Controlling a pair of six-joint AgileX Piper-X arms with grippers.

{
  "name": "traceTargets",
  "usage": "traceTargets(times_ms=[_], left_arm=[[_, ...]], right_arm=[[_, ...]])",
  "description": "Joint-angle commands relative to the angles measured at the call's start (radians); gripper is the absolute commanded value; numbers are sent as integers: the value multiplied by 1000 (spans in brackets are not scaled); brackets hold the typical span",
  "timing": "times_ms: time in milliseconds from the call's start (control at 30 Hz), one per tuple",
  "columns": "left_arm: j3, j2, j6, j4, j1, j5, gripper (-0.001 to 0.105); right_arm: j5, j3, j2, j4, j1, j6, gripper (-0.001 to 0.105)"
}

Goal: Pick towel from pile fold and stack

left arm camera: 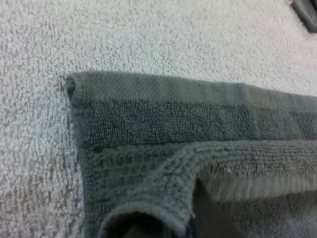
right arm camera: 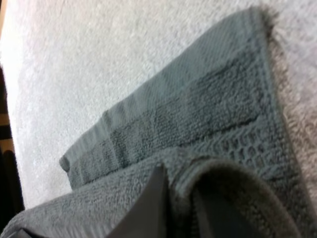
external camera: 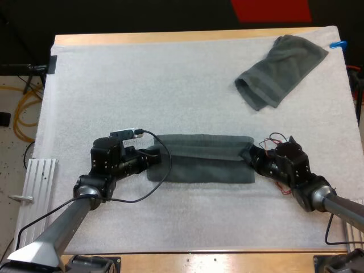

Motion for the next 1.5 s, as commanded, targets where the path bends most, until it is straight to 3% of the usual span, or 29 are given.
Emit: traceTargets(times_ms=[0,167,367,500,567,700,733,800,1000,1167,1300,1400,1467], left_arm=[[-5,4,9,-19,2,-14,0],[-5,52,11,-34,2,1,0],[-5,118,11,-89,2,93,0],[-5,125,11,-123,2,113,10],[-5,125,11,-139,2,113,21],[-5,125,11,-182,2,113,52],[-5,125,11,-204,2,113,57],[-5,125,11,-240,2,127,58],[-51,116,11,-302,2,249,58],[-80,39,11,-302,2,280,58],[-99,-67,11,-246,2,280,59],[-116,-155,15,-184,2,283,74],[-128,-205,29,-138,2,279,76]], right_arm=[[18,-7,-2,-6,-6,-11,0],[19,-7,-2,-6,-6,-11,0],[17,-7,-2,-6,-6,-11,0],[17,-7,-2,-6,-6,-15,1],[17,-7,-2,-6,-6,-23,7],[15,-7,-2,-29,-6,-48,48],[15,-12,-2,-41,-6,-62,62],[19,-19,-2,-67,-6,-91,75],[5,-90,-17,-114,-6,-222,77],[28,-176,-89,53,-6,-365,77],[109,-262,-181,321,-6,-550,77],[145,-316,-251,488,-6,-652,77],[163,-345,-289,579,-6,-683,77]])
